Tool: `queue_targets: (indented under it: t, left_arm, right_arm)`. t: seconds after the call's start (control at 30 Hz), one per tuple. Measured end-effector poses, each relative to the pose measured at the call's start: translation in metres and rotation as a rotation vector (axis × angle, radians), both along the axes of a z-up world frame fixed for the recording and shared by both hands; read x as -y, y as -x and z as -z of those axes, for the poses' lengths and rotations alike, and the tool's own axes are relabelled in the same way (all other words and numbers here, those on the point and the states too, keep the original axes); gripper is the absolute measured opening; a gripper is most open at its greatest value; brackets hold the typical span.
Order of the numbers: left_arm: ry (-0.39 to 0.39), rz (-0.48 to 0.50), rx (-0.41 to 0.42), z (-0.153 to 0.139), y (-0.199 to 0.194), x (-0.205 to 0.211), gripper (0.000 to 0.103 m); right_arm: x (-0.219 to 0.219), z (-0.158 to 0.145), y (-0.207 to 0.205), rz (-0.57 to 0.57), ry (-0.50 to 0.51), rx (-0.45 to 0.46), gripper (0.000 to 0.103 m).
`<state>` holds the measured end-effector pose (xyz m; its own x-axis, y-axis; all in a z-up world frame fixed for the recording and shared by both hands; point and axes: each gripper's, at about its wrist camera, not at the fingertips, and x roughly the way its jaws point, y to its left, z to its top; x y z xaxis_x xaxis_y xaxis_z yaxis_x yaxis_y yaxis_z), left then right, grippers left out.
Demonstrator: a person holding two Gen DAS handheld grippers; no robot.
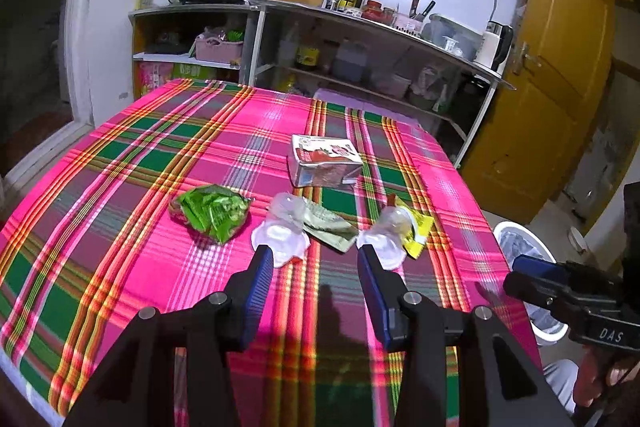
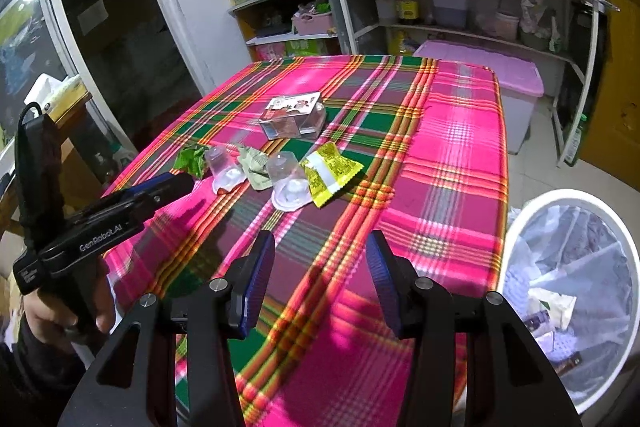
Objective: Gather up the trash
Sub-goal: 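Grasp a clear plastic cup with the left gripper while the right gripper grasps the yellow snack wrapper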
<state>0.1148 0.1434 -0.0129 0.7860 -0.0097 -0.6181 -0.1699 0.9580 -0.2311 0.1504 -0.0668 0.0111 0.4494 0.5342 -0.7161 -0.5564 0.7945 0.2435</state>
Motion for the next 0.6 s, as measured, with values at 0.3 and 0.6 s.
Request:
queue_targets:
  t: [0.3,0.6]
  left_arm:
    - [0.01,-0.02,-0.052,0.014,-0.027,-0.017,0.044]
    - [0.018,-0.008,-0.067,0.019,-0.05,-0.023,0.044]
  right_arm:
    - [-0.016,0.01,-0.031,0.01,0.015,-0.021,0.049]
    - [-0.026,0.02,-0.075,0.02,-0.009,-0.073,0.049]
